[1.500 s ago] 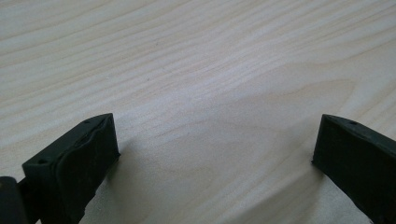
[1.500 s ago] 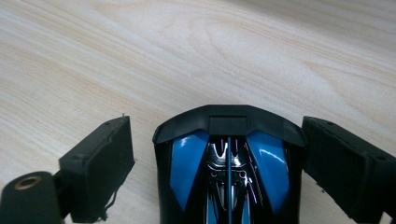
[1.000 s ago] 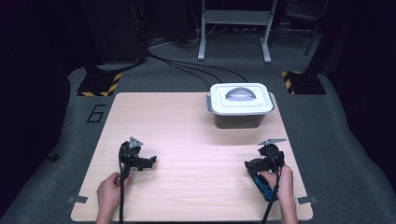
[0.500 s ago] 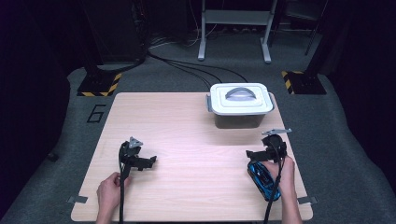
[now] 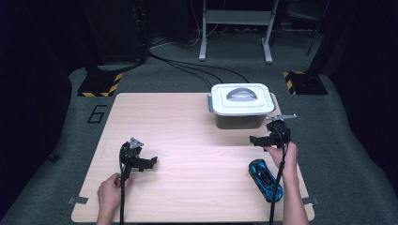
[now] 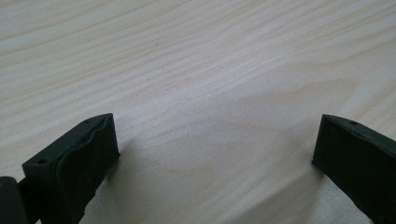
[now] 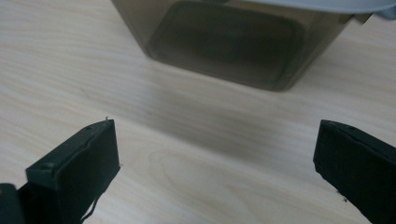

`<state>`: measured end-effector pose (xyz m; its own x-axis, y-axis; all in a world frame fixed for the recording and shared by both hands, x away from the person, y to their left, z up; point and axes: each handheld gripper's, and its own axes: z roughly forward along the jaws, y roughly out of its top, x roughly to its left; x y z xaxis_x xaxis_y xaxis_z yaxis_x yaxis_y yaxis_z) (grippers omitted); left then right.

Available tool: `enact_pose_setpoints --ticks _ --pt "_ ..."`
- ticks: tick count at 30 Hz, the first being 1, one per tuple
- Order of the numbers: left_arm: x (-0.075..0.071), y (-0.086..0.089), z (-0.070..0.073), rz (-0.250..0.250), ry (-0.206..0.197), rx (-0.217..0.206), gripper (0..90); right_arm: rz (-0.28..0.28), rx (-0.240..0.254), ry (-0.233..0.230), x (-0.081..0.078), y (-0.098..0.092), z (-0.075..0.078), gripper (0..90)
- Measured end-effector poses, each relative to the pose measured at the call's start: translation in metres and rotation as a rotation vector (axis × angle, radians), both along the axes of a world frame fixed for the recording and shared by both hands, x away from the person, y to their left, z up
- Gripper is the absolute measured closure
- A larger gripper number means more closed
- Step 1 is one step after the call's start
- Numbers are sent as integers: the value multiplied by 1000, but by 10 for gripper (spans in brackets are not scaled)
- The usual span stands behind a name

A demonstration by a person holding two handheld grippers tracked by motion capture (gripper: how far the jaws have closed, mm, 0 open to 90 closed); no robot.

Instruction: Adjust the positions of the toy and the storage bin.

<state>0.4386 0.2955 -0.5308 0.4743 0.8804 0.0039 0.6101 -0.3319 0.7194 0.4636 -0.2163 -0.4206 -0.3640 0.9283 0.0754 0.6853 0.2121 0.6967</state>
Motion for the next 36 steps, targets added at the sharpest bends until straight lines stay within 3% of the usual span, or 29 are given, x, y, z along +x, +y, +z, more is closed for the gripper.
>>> enact_pose_setpoints --ticks 15,27,35,36 --pt "0 0 0 0 0 0 0 -51 -1 -31 37 -9 24 0" --pt "0 0 0 0 -1 -1 0 -93 -5 -38 60 -15 30 9" --pt "0 0 0 0 0 -1 0 -130 -11 -54 74 -16 31 151" --pt "0 0 0 0 0 0 0 -143 -25 -59 78 -16 30 225"
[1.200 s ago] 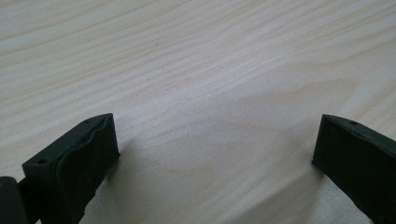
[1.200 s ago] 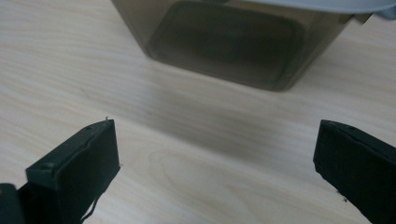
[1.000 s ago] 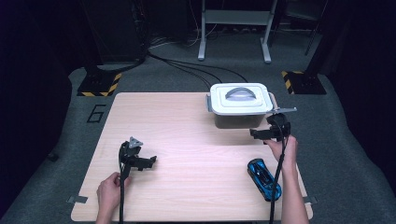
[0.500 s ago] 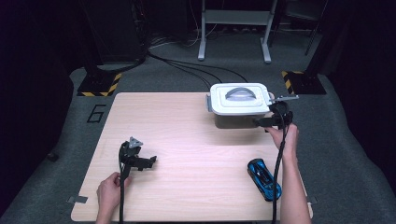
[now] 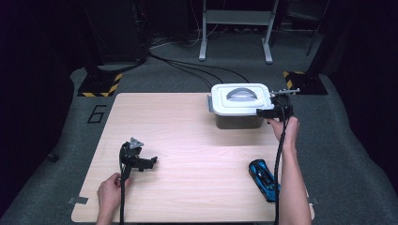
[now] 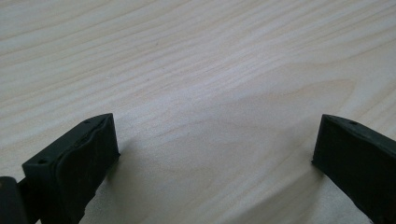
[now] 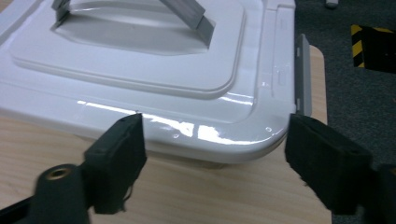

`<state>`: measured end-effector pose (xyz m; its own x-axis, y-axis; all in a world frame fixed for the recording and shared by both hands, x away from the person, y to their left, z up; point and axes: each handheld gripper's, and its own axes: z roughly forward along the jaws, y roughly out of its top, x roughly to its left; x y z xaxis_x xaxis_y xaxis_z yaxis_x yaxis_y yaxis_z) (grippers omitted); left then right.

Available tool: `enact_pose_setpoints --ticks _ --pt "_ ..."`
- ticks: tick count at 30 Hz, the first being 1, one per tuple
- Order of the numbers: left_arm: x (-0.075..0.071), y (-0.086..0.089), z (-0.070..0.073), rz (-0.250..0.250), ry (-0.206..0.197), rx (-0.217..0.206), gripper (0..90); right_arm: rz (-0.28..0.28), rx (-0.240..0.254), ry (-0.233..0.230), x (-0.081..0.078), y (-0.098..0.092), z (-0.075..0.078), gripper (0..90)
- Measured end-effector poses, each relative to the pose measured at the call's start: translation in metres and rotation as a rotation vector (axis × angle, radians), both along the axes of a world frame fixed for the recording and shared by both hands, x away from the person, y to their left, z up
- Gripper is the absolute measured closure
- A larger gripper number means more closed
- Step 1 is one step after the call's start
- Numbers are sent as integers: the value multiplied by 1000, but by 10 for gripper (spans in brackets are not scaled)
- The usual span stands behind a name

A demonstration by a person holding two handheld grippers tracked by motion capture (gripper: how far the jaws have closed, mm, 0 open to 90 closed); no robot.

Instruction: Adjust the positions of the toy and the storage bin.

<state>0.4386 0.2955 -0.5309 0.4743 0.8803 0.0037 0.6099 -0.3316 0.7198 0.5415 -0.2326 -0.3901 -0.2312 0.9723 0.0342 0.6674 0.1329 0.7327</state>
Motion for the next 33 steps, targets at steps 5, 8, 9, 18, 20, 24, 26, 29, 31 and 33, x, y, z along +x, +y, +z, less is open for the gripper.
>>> enact_pose_setpoints --ticks 5,8,9,18,20,24,26,29,31,33 --pt "0 0 0 0 0 0 0 -21 11 -28 4 -3 -1 304" --pt "0 0 0 0 0 0 0 -34 25 -43 6 -8 -1 325" --pt "0 0 0 0 0 0 0 -34 25 -43 6 -8 -1 325" --pt "0 0 0 0 0 1 0 -92 40 -40 22 -17 -6 381" --pt "0 0 0 0 0 0 0 -112 83 -30 27 -20 -9 434" --pt "0 0 0 0 0 0 0 -123 92 -27 28 -20 -8 508" --pt "0 0 0 0 0 0 0 -120 94 -24 28 -20 -7 519" --pt "0 0 0 0 0 0 0 -120 87 -17 26 -20 -6 530" --pt "0 0 0 0 -1 0 0 -121 96 -4 23 -19 -6 530" --pt "0 0 0 0 0 0 0 -114 100 -1 21 -18 -5 531"
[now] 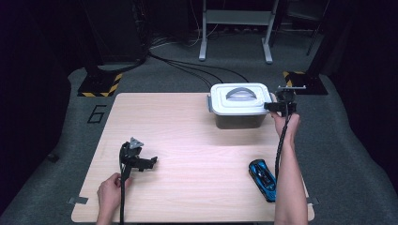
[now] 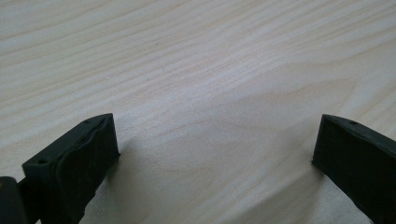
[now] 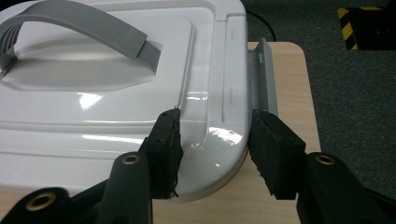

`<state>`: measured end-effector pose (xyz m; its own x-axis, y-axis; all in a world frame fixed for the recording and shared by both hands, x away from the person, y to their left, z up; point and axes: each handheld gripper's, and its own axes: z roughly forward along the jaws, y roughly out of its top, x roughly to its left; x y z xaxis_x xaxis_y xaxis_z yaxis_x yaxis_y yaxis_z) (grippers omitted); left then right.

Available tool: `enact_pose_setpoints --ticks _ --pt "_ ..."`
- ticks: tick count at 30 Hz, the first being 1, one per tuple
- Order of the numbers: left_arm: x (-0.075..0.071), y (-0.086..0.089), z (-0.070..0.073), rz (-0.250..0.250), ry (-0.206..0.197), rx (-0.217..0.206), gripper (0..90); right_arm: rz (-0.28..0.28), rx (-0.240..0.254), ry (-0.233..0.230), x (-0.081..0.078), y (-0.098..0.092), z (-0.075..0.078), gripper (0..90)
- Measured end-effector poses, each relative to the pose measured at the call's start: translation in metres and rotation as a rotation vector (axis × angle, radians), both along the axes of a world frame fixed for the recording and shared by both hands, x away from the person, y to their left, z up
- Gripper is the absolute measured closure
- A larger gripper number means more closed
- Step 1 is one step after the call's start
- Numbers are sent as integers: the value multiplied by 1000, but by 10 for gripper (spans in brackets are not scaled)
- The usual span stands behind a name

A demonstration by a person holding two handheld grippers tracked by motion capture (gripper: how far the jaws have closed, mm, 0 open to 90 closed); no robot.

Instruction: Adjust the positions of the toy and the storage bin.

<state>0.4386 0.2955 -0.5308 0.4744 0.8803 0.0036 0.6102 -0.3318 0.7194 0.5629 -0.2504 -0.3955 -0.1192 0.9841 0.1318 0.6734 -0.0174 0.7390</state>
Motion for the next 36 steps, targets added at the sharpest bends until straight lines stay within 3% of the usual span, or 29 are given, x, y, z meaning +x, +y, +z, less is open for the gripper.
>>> enact_pose_setpoints --ticks 16,20,23,25,28,33,36 --pt "0 0 0 -1 4 3 0 61 11 28 -30 29 2 510" --pt "0 0 0 0 1 1 0 88 -13 -1 -34 34 2 520" --pt "0 0 0 -1 4 3 0 101 -3 -27 -35 30 3 517" --pt "0 0 0 -2 4 3 0 86 17 -68 -38 24 6 516" --pt "0 0 0 -1 4 3 0 64 16 -93 -40 16 9 524" --pt "0 0 0 -2 4 2 0 20 21 -91 -36 5 5 556" --pt "0 0 0 -1 4 3 0 -14 29 -62 -29 -4 -5 610"
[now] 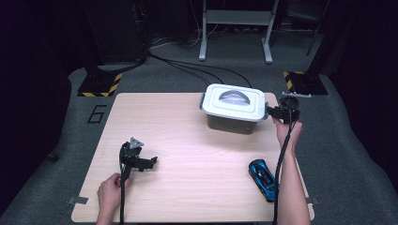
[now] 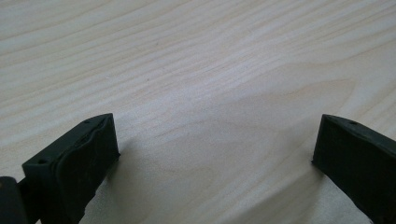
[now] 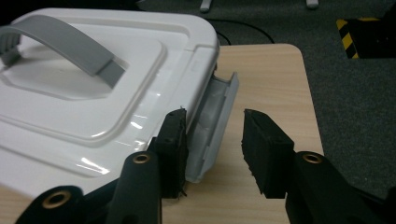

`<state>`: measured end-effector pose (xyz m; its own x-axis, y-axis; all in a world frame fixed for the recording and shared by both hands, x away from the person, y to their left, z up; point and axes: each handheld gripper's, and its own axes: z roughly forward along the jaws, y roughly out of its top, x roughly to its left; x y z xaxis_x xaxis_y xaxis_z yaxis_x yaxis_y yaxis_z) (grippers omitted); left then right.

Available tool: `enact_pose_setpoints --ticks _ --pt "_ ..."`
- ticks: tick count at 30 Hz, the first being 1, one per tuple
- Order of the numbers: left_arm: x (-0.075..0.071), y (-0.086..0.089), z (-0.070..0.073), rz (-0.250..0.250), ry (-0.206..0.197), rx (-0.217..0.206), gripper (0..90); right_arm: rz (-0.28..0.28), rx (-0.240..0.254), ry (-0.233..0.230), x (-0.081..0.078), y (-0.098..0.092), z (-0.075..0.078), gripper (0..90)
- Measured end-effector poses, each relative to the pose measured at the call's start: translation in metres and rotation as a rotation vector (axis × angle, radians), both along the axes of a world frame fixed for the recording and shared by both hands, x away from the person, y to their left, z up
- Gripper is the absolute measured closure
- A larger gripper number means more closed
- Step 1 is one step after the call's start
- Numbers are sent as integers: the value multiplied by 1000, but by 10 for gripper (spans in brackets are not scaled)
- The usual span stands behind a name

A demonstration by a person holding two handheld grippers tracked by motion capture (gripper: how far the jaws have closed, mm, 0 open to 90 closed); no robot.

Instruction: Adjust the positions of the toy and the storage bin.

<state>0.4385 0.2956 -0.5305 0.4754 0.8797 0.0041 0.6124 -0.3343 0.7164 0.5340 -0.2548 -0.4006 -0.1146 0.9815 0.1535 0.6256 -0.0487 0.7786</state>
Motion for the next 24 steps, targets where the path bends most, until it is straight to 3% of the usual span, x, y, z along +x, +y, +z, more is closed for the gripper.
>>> enact_pose_setpoints --ticks 12,16,24 --pt "0 0 0 0 0 0 0 9 5 56 19 -3 -18 729" --pt "0 0 0 1 -2 -1 0 11 18 65 20 -1 -18 784" --pt "0 0 0 1 -5 -3 0 -10 31 98 16 4 -16 793"
